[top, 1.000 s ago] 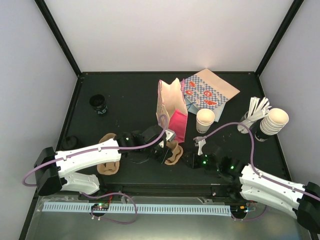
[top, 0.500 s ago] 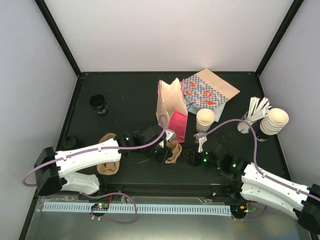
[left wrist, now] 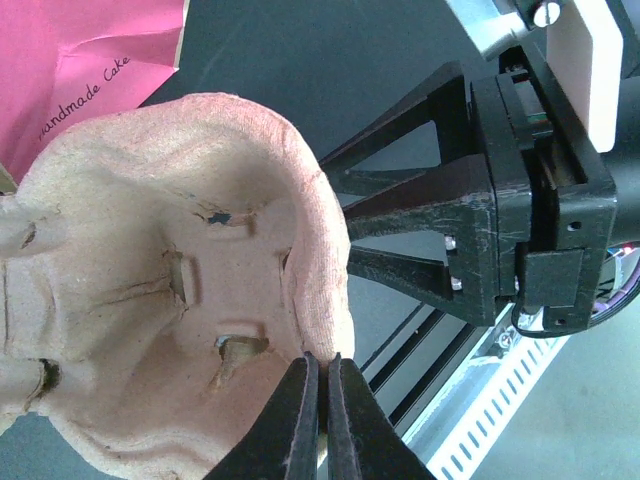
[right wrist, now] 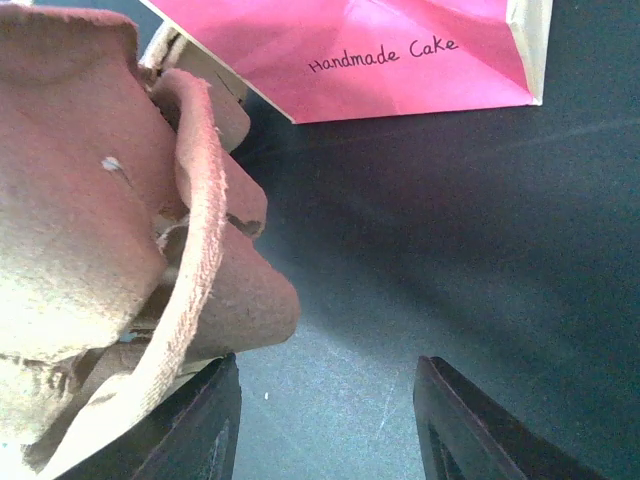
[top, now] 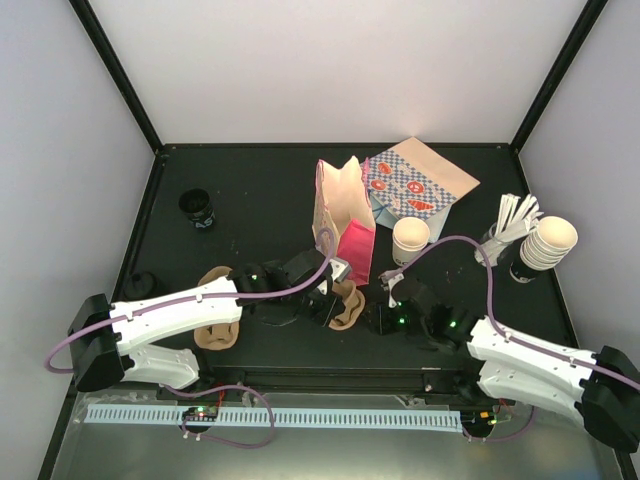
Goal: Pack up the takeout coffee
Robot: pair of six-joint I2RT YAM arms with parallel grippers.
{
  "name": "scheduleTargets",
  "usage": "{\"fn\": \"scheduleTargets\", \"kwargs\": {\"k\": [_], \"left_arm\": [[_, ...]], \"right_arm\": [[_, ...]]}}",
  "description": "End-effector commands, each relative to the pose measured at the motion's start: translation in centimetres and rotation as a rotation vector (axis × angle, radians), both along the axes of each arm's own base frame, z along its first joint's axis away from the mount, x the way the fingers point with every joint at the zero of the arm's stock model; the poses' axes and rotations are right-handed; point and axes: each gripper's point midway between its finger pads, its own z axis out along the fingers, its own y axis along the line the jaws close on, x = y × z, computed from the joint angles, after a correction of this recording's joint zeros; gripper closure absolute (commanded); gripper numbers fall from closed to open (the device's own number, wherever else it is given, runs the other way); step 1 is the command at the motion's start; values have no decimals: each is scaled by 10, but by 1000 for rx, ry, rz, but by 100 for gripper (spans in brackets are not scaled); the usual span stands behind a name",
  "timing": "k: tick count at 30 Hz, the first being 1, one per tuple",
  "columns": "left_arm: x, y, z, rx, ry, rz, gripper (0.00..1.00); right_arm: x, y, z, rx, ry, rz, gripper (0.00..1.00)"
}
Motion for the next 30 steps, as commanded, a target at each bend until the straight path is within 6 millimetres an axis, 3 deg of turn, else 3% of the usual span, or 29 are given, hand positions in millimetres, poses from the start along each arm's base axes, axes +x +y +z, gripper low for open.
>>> {"fn": "scheduleTargets", "kwargs": {"k": [1, 12, 23, 30], "left_arm": [[2, -10, 15, -52, -7, -11, 97], [2, -10, 14, -51, -6, -11, 97], [1, -10, 10, -55, 2, -7, 97], [2, -12, 1, -33, 15, -11, 97]], "right_arm": [[6, 3, 5, 16, -11, -19, 49], [4, -1, -7, -3, 22, -36, 55], [4, -17, 14, 13, -53, -69, 53], [5, -10, 47, 85, -122, -33, 49]]}}
